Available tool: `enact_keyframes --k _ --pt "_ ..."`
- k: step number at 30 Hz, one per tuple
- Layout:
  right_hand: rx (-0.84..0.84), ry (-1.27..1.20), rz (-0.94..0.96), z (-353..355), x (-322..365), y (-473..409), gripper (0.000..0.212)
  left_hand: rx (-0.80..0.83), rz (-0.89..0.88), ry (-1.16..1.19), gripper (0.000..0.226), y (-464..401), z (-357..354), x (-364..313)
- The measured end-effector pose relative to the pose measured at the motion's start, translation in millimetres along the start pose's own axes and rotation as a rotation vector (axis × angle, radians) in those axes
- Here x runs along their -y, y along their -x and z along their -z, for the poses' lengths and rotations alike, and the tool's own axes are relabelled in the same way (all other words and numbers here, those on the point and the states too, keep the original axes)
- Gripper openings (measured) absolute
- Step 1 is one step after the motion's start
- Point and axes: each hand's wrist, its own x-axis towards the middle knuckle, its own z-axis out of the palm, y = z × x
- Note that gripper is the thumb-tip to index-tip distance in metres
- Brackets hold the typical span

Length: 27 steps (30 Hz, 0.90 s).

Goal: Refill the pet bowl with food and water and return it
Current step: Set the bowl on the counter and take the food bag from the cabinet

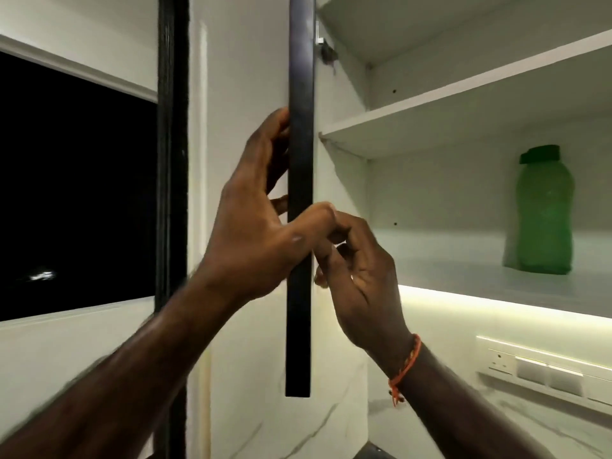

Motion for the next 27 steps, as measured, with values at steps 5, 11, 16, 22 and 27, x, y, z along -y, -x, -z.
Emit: enact_keyframes --k 5,11,16,22,27 --pt "0.082 0.05 -0.062 -55 -19 -7 0.053 -0.011 0.052 -0.101 0.085 6 61 20" --pt "0.275 0.157 -0.078 -122 -26 -12 0.087 -0.137 0.182 -0.198 0.078 15 116 54" --pt "0.379 0.291 -0.076 -167 -33 -14 0.096 -0.243 0.145 -0.527 0.078 23 147 102" --pt "0.372 0.458 -0.063 -213 -51 -13 0.096 -0.251 0.113 -0.861 0.07 28 166 143" --pt "0.333 0.558 -0.005 -228 -66 -11 0.094 -0.184 0.046 -1.157 0.071 28 159 156"
